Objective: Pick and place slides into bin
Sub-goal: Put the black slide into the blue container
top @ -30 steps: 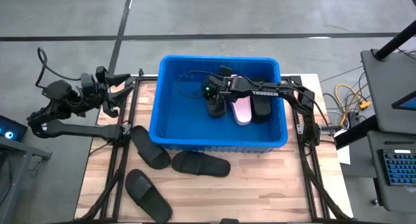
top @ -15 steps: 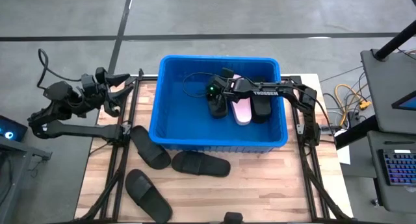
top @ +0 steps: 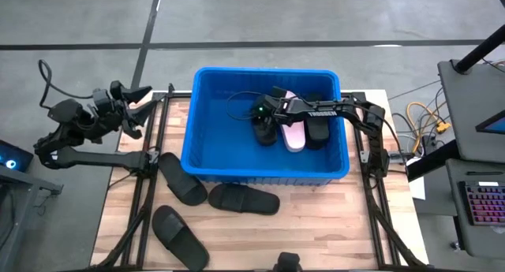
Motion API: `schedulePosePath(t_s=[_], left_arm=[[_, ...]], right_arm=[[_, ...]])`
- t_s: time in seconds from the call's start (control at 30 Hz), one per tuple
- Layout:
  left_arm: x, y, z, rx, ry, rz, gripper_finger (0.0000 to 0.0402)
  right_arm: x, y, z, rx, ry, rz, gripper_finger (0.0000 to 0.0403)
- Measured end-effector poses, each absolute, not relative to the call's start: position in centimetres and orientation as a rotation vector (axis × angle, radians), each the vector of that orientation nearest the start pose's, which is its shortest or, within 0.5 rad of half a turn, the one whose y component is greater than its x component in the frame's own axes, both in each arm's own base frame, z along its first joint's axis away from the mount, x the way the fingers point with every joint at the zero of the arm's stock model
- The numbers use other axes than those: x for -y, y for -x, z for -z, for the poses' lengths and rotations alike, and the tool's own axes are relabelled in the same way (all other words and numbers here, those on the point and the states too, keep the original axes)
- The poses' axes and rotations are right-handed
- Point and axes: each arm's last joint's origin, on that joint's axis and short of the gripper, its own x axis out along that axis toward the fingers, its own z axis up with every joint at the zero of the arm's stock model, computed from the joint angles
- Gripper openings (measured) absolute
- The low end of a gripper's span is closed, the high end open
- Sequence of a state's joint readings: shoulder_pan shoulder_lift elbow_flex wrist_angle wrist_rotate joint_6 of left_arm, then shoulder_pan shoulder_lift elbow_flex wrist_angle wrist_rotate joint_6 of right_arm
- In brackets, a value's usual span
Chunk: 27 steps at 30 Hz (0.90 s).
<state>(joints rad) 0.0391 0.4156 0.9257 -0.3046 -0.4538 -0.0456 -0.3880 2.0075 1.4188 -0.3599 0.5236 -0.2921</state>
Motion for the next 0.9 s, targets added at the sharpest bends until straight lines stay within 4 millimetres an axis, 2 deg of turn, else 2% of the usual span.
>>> schedulePosePath(t_s=[0.3, 0.53, 0.73, 0.9], left_arm=[[-1.49, -5.68, -40.10, 0.207, 0.086, -0.487, 0.0244], [-1.50, -5.79, -40.07, 0.201, 0.085, -0.487, 0.0244], [-1.50, -5.88, -40.05, 0.198, 0.087, -0.487, 0.0244], [-1.50, -5.96, -40.03, 0.196, 0.086, -0.487, 0.0244]], right_arm=[[17.40, -38.44, -17.83, -1.102, 0.293, 0.644, 0.0026], [17.40, -38.46, -17.77, -1.112, 0.290, 0.632, 0.0107], [17.16, -37.83, -17.70, -1.214, 0.290, 0.601, 0.0186], [17.10, -37.90, -18.33, -1.222, 0.236, 0.593, 0.0227]])
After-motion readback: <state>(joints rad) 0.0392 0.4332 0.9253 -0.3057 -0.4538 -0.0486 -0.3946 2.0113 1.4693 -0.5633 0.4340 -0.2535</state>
